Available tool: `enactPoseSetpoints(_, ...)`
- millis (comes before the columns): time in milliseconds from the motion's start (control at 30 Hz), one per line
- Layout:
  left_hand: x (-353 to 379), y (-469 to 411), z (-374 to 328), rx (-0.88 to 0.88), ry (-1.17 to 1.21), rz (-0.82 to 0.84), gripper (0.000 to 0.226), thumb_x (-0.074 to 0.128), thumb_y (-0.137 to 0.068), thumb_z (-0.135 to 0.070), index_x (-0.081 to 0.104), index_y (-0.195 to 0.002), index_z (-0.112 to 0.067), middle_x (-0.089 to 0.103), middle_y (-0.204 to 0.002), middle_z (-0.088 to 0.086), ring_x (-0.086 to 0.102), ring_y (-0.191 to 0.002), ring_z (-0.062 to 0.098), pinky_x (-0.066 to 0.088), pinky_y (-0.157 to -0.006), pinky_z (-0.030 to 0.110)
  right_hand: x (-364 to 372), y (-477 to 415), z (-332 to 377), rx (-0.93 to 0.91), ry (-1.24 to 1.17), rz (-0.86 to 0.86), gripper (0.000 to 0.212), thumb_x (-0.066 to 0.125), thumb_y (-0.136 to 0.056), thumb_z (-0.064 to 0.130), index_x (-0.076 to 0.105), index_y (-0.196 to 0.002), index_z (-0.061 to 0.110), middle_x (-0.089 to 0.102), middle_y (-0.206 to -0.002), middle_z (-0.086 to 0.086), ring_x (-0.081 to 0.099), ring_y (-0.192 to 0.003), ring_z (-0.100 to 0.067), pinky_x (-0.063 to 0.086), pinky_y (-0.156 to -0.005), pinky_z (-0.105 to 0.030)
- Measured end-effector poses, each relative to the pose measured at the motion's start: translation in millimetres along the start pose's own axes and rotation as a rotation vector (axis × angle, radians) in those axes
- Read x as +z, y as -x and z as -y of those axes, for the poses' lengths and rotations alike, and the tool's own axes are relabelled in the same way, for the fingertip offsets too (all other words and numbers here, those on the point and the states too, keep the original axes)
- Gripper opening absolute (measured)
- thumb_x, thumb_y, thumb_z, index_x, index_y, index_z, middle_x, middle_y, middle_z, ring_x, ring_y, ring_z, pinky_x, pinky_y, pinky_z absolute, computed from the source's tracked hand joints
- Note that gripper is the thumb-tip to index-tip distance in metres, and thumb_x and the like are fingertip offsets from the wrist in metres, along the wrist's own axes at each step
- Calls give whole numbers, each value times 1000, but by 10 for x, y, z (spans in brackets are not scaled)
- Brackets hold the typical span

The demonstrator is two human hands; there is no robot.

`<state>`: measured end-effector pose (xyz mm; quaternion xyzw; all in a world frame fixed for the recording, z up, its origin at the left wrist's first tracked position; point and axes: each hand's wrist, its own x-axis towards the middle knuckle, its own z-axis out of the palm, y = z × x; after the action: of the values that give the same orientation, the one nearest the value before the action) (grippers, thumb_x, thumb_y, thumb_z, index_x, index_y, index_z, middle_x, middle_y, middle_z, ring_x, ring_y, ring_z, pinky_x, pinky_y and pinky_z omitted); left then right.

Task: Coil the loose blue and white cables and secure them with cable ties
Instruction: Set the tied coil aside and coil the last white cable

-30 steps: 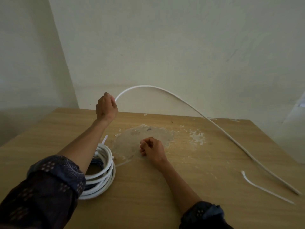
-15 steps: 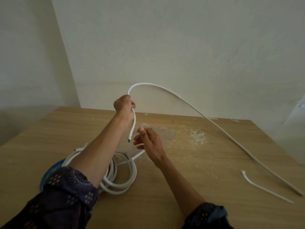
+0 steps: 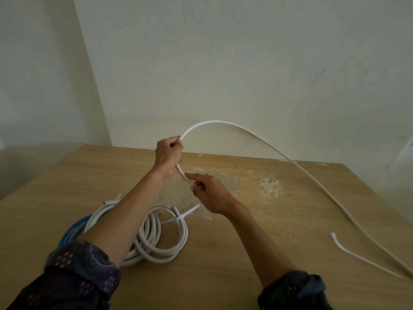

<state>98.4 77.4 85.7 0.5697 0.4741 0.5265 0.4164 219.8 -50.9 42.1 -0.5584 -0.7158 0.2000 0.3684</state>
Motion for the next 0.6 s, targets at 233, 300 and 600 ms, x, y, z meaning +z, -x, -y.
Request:
enactPoseSetpoints(233, -253, 142, 322, 250, -694, 81, 32, 51, -101, -13, 57, -129, 2, 58, -127, 26, 58, -118, 39, 49, -99, 47, -136, 15, -232, 49, 82, -157, 24, 65, -97, 13, 75, -119, 14, 75, -97, -3, 61, -69, -8, 50, -68, -29)
enactPoseSetpoints(300, -223, 247, 387, 567, -873, 204, 53, 47, -103, -27, 41, -150, -4, 43, -152, 20, 37, -143, 36, 30, -117, 52, -178, 43, -250, 94, -23, -245, 11, 72, -93, 13, 78, -102, 12, 77, -94, 0, 69, -75, -4, 56, -71, -26)
enactPoseSetpoints(600, -9, 614, 307, 586, -692, 704, 56, 18, -102, -68, 63, -90, -37, 62, -80, -12, 60, -73, 2, 48, -67, 32, -418, 125, -331, 184, -358, -234, 20, 74, -92, 18, 66, -104, 5, 77, -83, -8, 75, -74, -21, 58, -65, -26)
